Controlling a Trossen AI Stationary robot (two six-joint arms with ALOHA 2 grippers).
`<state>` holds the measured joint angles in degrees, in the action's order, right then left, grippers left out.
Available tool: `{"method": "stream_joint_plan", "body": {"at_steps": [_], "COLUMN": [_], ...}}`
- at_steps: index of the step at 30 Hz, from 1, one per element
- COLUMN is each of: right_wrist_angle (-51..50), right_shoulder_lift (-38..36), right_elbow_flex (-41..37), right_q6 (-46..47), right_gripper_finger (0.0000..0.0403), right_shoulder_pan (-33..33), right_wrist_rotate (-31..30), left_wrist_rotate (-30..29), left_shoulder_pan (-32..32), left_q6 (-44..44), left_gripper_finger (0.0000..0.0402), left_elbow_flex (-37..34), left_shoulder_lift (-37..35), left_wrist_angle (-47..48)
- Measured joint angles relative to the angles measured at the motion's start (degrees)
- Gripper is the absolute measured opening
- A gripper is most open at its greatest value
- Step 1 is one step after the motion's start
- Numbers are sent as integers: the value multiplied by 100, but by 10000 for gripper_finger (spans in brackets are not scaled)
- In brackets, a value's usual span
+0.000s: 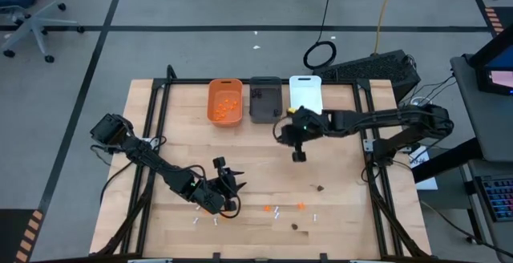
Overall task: Sort Halloween decoration
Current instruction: Put the white bone toy into the white bin, then put the orange spider toy into the orange bin
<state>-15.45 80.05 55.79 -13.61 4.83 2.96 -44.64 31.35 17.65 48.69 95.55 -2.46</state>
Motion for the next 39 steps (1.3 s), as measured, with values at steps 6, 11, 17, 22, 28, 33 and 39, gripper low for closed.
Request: {"method": "stream_joint_plan", "body": {"at_steps": [6, 11, 17, 22, 28, 33, 39], "right_wrist_angle": [-326, -982, -1263, -1137, -874, -761, -753], "right_shoulder_lift": [-190, -568, -476, -148, 243, 495, 586], "right_elbow_flex": [9, 9, 9, 7, 7, 4, 4], "right_q6": [549, 845, 932, 774, 831, 914, 986], "right_gripper_finger": [0, 0, 0, 2, 27, 52, 89], "right_shoulder_pan": [671, 1311, 2365, 2975, 3314, 3422, 3448], "right_wrist_rotate": [-19, -897, -1038, -1011, -887, -887, -887], "left_wrist_rotate": [0, 0, 0, 21, 106, 111, 111], "left_shoulder_pan": [0, 0, -28, -22, -22, -22, -22], "left_q6": [4, 2, -16, 83, 157, 157, 159], "left_gripper_finger": [166, 166, 166, 166, 166, 166, 166], "left_elbow_flex": [-2, -6, -6, -6, -6, -4, -4], "left_shoulder_lift": [0, 0, -2, -2, -2, -2, -2], "left_wrist_angle": [-3, -15, -132, -190, -258, -334, -363]}}
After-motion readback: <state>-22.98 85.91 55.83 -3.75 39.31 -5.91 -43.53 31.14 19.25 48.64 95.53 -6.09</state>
